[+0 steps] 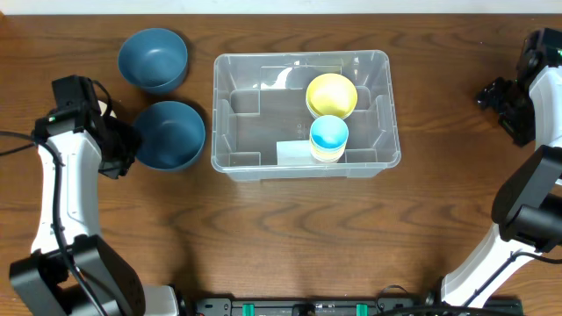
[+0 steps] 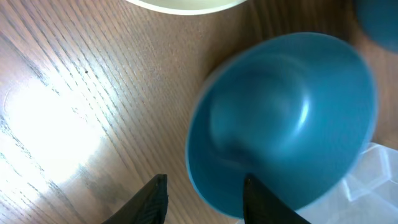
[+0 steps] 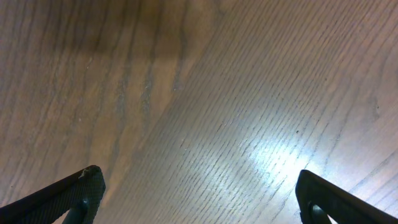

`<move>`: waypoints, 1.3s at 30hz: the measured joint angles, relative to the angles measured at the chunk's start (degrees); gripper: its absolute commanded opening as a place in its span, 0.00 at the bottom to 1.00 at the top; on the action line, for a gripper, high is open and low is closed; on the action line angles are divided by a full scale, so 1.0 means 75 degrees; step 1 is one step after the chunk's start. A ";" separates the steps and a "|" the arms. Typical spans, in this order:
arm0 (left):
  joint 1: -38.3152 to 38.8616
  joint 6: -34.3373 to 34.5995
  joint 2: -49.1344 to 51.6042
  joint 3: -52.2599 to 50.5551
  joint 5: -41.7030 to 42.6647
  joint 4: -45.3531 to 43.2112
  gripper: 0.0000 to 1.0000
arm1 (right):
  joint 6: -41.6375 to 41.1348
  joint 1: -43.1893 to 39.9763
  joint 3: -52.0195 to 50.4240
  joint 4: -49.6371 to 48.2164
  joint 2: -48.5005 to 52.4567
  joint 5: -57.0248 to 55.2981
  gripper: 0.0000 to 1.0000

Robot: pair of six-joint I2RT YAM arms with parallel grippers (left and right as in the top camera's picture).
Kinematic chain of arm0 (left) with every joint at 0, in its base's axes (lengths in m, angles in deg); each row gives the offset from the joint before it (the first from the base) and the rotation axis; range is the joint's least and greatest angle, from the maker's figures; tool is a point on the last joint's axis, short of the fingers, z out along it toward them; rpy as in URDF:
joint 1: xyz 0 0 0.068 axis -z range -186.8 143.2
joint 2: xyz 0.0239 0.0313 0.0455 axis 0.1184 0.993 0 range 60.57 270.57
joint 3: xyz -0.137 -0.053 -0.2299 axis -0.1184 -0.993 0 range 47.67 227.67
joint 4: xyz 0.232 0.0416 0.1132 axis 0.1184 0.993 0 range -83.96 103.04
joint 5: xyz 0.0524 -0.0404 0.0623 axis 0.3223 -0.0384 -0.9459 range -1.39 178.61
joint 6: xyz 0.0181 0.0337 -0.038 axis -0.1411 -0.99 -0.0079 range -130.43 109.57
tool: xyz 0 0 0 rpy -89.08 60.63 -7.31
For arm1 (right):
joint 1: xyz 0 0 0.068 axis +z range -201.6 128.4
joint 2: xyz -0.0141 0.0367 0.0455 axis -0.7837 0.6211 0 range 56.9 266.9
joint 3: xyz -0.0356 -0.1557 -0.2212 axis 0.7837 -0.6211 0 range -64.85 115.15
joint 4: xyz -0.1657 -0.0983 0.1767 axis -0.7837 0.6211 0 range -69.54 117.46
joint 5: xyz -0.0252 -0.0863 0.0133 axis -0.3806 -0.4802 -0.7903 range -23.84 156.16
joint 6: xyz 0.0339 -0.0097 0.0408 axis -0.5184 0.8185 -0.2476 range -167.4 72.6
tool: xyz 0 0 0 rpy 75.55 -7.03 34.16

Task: Pack container
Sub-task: 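Lift the blue bowl and carry it into the container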

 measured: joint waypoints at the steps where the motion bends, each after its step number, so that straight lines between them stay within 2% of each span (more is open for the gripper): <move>1: 0.0000 -0.0006 0.0073 0.0000 0.0000 0.0006 0.41 | 0.0000 0.0000 0.0000 0.0000 0.0000 0.0000 0.99; 15: 0.0017 -0.0122 0.1352 0.0000 0.0000 -0.0224 0.38 | 0.0000 0.0000 0.0000 0.0000 0.0000 0.0003 0.99; 19: 0.0079 -0.0102 0.1734 0.0000 0.0003 -0.0455 0.19 | 0.0000 0.0000 0.0000 0.0000 0.0000 0.0003 0.99; 21: 0.0131 -0.0111 0.1897 0.0000 -0.0003 -0.0542 0.06 | 0.0000 0.0000 0.0000 0.0003 0.0000 0.0003 0.99; 33: 0.0230 -0.0172 0.1970 -0.0003 0.0181 -0.0615 0.06 | 0.0000 0.0000 0.0000 0.0000 0.0000 0.0003 0.99; 39: 0.0233 -0.0172 0.1457 -0.0003 0.0533 -0.0624 0.06 | 0.0000 0.0000 0.0000 0.0000 0.0000 0.0003 0.99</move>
